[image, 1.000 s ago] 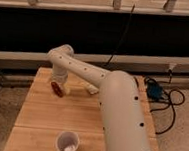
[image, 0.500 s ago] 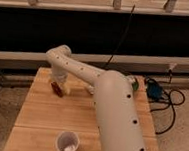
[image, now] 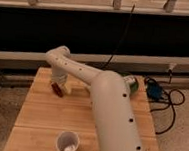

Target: Drag the pepper across the table

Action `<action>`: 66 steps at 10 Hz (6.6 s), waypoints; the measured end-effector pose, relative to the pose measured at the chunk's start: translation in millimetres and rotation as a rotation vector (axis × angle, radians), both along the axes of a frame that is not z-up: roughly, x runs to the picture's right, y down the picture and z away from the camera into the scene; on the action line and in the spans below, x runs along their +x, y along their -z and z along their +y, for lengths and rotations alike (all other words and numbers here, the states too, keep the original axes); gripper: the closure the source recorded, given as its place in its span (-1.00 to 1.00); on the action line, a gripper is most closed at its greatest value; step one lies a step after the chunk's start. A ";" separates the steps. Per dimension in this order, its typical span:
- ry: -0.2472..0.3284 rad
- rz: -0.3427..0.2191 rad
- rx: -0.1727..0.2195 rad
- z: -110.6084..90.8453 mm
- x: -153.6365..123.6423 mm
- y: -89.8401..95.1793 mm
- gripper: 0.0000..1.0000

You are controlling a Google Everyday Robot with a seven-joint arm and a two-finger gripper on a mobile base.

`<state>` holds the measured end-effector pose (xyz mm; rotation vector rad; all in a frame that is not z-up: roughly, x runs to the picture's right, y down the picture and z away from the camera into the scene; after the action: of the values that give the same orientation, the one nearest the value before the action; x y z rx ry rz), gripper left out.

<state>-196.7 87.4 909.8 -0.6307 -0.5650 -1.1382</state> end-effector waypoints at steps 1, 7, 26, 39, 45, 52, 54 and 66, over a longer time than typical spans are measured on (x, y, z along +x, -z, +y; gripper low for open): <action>0.002 0.002 -0.001 0.2 0.3 -0.9 -0.60; 0.007 0.009 -0.007 3.9 2.7 -11.2 0.07; 0.048 0.014 0.000 33.0 61.2 28.2 0.94; 0.090 0.006 -0.013 44.2 56.5 47.7 0.94; 0.096 0.007 -0.018 46.3 49.1 54.8 0.94; 0.092 0.008 -0.020 45.0 37.4 57.4 0.94; 0.094 0.010 -0.025 46.5 39.7 58.8 0.94; 0.090 0.020 -0.026 42.9 32.3 59.6 0.94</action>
<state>-164.4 130.2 850.3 -0.6951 -0.5391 -1.2092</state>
